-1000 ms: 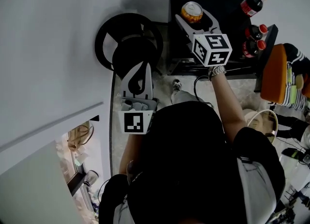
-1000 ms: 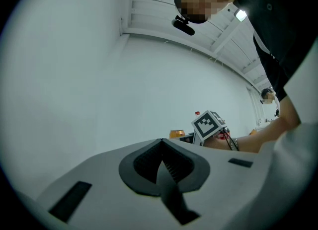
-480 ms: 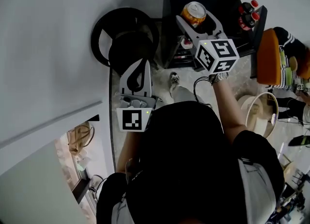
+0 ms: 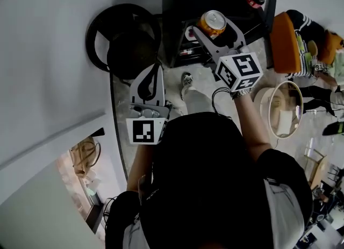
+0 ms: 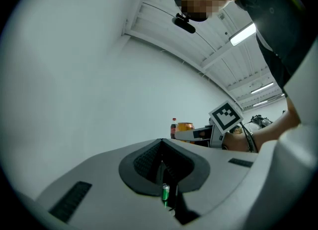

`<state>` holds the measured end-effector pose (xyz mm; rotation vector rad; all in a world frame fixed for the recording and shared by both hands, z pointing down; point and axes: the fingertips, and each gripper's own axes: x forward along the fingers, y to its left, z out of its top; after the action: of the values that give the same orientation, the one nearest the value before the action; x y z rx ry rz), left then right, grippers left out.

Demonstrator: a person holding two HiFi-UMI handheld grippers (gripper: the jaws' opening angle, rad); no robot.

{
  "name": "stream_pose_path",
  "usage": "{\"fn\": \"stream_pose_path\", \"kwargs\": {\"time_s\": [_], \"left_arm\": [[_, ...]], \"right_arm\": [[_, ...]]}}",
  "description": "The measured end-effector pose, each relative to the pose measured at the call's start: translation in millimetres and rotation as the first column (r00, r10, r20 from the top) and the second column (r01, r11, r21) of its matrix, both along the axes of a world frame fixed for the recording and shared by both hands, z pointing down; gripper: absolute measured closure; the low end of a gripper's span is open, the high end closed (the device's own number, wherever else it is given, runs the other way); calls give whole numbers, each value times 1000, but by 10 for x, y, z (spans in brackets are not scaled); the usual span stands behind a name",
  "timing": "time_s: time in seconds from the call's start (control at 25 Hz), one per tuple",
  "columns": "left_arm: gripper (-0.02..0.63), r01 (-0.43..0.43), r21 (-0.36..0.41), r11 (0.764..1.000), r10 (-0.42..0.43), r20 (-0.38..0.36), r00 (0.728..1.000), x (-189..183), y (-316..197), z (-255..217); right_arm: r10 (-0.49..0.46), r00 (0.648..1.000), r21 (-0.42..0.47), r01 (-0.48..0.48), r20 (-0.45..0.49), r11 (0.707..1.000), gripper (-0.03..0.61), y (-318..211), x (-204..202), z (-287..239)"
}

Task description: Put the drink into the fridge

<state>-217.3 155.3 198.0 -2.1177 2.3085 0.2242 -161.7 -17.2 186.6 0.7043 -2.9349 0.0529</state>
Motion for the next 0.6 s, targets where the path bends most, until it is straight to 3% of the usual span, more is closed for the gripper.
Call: {"fn": "stream_pose_path", "kwargs": {"time_s": [0.36,0.6], "left_arm": [[604,0,18,1000,0,-27,1000,148,-19,88],[604,4,-17,1000,-4,-25,1000,254,-197,202]], "right_arm": [[2,999,-4,-2,-50,1000,253,98,310,213],[-35,997,-30,33,-68,999,253,71,390,431]]}}
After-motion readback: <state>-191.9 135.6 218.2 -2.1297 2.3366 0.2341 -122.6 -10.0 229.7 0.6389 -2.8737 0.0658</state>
